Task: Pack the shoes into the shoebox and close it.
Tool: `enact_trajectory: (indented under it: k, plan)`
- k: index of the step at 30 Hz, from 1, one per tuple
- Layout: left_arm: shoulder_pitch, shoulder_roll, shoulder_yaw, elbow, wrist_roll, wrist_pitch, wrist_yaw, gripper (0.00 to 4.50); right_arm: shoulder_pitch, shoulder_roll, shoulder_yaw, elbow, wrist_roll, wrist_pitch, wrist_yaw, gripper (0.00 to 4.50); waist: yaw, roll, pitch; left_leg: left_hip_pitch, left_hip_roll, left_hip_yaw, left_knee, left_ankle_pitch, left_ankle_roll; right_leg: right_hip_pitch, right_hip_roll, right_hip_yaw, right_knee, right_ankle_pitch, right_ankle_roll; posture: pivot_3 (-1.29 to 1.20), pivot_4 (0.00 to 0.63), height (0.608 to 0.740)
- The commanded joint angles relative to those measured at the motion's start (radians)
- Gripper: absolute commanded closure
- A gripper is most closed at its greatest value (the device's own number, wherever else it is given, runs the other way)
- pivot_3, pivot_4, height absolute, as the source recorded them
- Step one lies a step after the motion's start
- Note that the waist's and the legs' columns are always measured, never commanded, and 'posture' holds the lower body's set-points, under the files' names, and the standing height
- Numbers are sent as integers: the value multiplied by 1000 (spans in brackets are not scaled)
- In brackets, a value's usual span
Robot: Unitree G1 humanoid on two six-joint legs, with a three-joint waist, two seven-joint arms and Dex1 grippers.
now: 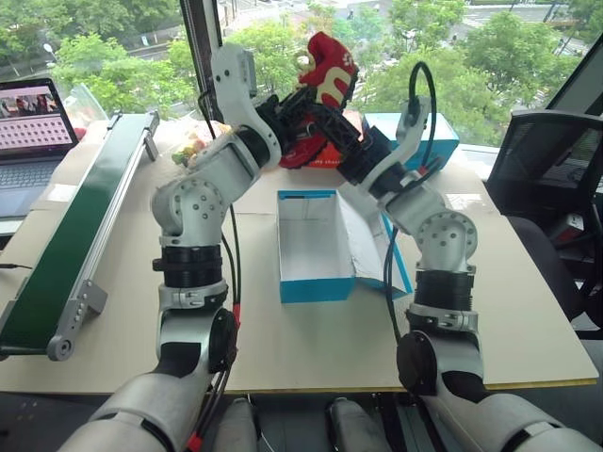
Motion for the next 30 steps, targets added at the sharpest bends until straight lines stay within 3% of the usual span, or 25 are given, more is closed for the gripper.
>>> enact_trajectory:
  k: [1,4,8,12,13,15,18,30]
  plan:
    - [-7,17,-1,-57,-33,15,-27,4362,-31,-2,-4,-26,30,-25,13,3343,0,0,0,0,0,0,0,0,0,0,0,0,0,0,0,0,150,740]
    - [28,83,14,-47,-32,24,-80,3152,-35,-3,-1,-28,29,-27,7,3992,-3,1,0,0,0,0,0,0,0,0,0,0,0,0,0,0,150,740]
    - [89,282,9,-51,-13,24,-246,1644,-49,-35,31,-54,-15,-24,-16,4059,-18,2,1,1,0,0,-1,0,0,0,0,0,0,0,0,0,150,740]
    - [176,511,-93,-69,101,-60,-452,163,-48,-73,77,-85,-50,24,-64,4064,-25,3,1,1,0,0,-1,0,0,0,0,0,0,0,0,0,150,740]
    - [204,573,-121,-63,142,-98,-506,0,-44,-92,110,-102,-78,48,-76,4065,-23,3,1,1,0,0,-2,0,0,0,0,0,0,0,0,0,150,740]
    - [304,714,-188,-84,220,-200,-680,0,-29,-133,194,-138,-131,161,-126,4065,-23,3,1,1,0,0,-2,0,0,-1,0,0,0,0,0,0,150,740]
    - [400,800,-248,-127,264,-290,-818,0,-5,-187,306,-183,-198,270,-150,4065,-27,3,1,1,0,1,-4,0,0,-2,0,1,0,-1,-1,0,150,740]
    - [445,703,-244,-170,290,-285,-783,0,132,-301,496,-224,-415,381,-150,4065,6,3,1,-2,1,1,-1,0,0,-3,0,0,1,-1,-2,0,150,740]
